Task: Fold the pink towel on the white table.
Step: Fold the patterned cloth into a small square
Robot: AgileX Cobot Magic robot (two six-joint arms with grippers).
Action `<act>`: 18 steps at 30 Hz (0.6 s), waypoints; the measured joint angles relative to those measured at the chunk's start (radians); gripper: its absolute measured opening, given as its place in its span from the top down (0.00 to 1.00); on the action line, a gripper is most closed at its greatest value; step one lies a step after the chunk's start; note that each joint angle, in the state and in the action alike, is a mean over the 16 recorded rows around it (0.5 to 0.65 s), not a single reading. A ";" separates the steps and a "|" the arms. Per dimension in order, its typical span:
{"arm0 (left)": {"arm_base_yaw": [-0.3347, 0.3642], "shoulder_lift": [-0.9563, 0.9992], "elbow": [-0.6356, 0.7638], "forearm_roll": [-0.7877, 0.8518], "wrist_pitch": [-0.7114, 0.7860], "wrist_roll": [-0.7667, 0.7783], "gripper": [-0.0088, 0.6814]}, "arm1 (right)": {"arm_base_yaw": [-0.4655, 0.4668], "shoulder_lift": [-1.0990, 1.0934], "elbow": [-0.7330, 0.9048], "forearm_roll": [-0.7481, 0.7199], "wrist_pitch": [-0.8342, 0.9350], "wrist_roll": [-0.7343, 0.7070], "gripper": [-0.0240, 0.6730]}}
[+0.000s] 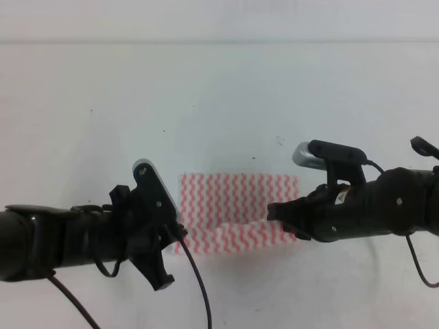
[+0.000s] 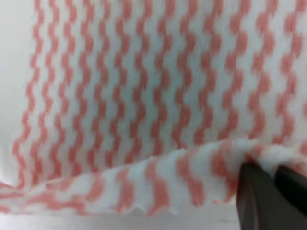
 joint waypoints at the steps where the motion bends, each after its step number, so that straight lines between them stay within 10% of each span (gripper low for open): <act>1: 0.000 0.001 -0.003 0.000 0.000 -0.005 0.99 | 0.000 0.000 0.000 0.000 -0.003 0.000 0.99; 18: 0.001 0.010 -0.096 -0.004 -0.037 -0.068 0.99 | -0.003 0.001 -0.018 0.001 -0.041 0.000 0.99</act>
